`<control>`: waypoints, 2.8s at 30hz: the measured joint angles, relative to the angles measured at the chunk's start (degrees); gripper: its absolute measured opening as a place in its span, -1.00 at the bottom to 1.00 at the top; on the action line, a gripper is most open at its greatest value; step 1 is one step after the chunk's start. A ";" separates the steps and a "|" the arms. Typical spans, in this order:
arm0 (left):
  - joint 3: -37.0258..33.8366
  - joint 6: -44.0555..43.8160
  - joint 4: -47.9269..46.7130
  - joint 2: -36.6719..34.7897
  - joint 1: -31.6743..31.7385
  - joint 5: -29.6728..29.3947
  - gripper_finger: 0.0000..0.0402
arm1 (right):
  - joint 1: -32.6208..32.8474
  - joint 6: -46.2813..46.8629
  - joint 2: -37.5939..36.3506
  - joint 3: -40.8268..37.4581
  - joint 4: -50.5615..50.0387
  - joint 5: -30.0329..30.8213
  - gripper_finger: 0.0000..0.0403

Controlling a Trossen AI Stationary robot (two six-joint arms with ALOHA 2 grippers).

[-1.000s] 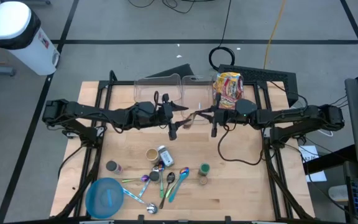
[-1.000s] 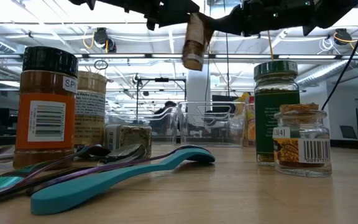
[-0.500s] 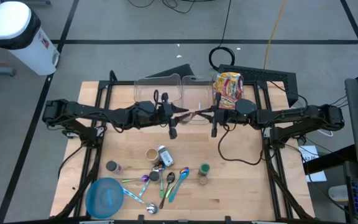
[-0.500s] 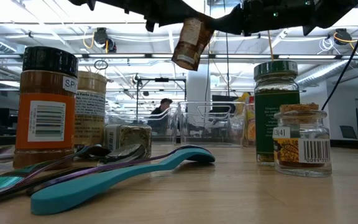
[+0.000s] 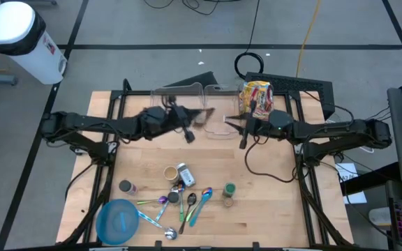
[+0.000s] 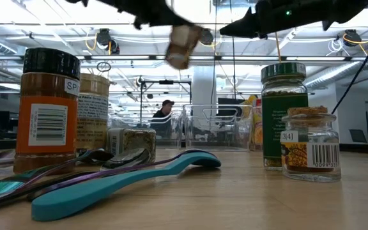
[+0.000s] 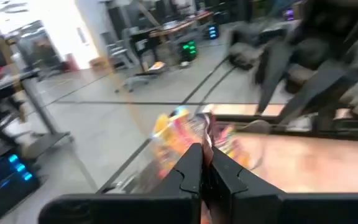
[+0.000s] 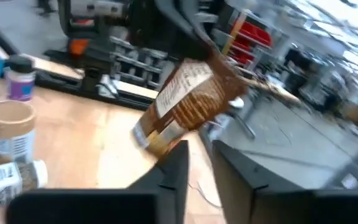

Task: Pick & Place Food Item
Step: Put the orange seasoning pack into the left transparent bin

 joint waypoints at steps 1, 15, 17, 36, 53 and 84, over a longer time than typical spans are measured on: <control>-1.65 0.00 1.85 -0.85 1.19 -0.02 -0.98 | 0.00 1.15 -1.21 0.01 -1.04 0.94 -0.54; -26.87 -8.65 31.76 -3.82 24.12 -2.79 -0.98 | 0.00 2.55 -5.24 0.02 -4.20 1.95 -0.05; -28.29 -10.57 31.09 -2.67 26.36 -3.99 -0.98 | 0.02 1.83 -4.61 0.02 -3.28 1.95 -0.05; -29.21 -12.52 33.82 13.08 34.91 -8.57 -0.98 | 0.02 0.51 -2.79 0.02 -1.57 1.92 -0.10; -29.19 -10.54 33.65 13.85 33.17 -10.47 -0.86 | 0.02 0.11 -2.79 0.02 -1.65 1.92 -0.09; -28.96 -0.81 35.51 13.28 27.28 -24.13 0.17 | 0.02 0.11 -2.79 0.02 -1.82 1.92 -0.09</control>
